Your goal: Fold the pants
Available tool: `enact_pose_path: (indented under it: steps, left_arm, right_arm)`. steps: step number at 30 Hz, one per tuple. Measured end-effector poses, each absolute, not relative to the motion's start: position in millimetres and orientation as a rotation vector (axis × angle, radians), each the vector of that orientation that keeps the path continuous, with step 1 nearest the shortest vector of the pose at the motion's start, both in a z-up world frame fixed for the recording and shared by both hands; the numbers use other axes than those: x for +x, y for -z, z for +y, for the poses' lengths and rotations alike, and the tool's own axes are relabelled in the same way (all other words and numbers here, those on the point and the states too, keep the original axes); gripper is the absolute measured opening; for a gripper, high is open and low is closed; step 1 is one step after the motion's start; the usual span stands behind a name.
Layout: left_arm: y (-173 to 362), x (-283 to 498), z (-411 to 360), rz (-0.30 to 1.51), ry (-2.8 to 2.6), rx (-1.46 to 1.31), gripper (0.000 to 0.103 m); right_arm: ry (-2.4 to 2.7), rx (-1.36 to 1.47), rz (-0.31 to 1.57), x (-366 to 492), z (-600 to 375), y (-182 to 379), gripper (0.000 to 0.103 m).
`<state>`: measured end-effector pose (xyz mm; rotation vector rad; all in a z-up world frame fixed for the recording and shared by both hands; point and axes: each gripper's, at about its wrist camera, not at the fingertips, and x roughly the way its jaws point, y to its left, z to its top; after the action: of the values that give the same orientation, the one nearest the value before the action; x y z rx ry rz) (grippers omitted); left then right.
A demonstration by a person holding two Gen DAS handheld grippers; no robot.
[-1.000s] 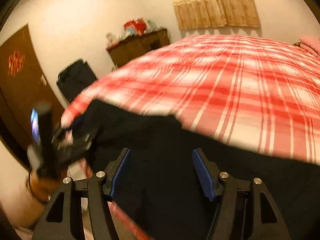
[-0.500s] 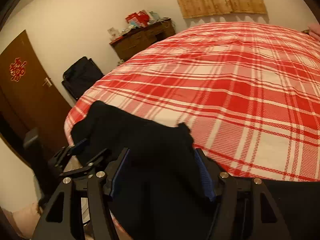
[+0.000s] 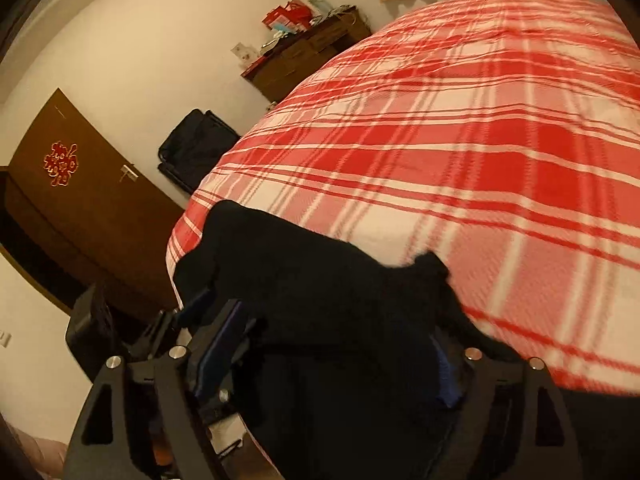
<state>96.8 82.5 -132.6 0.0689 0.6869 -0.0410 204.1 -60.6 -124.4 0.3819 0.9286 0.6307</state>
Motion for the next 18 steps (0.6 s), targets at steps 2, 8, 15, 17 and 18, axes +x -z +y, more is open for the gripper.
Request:
enact_pose_path:
  steps: [2, 8, 15, 17, 18]
  left_arm:
    - [132.4, 97.5, 82.5, 0.69, 0.045, 0.073, 0.09]
    - [136.7, 97.4, 81.1, 0.696, 0.053, 0.104, 0.091]
    - [138.4, 94.5, 78.3, 0.666, 0.033, 0.099, 0.094]
    - [137.9, 95.1, 77.7, 0.67, 0.026, 0.097, 0.094]
    - [137.5, 95.1, 77.6, 0.675, 0.025, 0.096, 0.094]
  right_arm:
    - [-0.603, 0.322, 0.909, 214.5, -58.8, 118.0, 0.083]
    - [-0.288, 0.102, 0.781, 237.2, -108.1, 89.8, 0.077]
    - [-0.231, 0.039, 0.751, 183.8, -107.5, 63.4, 0.077]
    - [-0.25, 0.031, 0.782, 176.6, -93.1, 77.4, 0.077]
    - [-0.247, 0.038, 0.813, 175.7, -87.8, 89.2, 0.077]
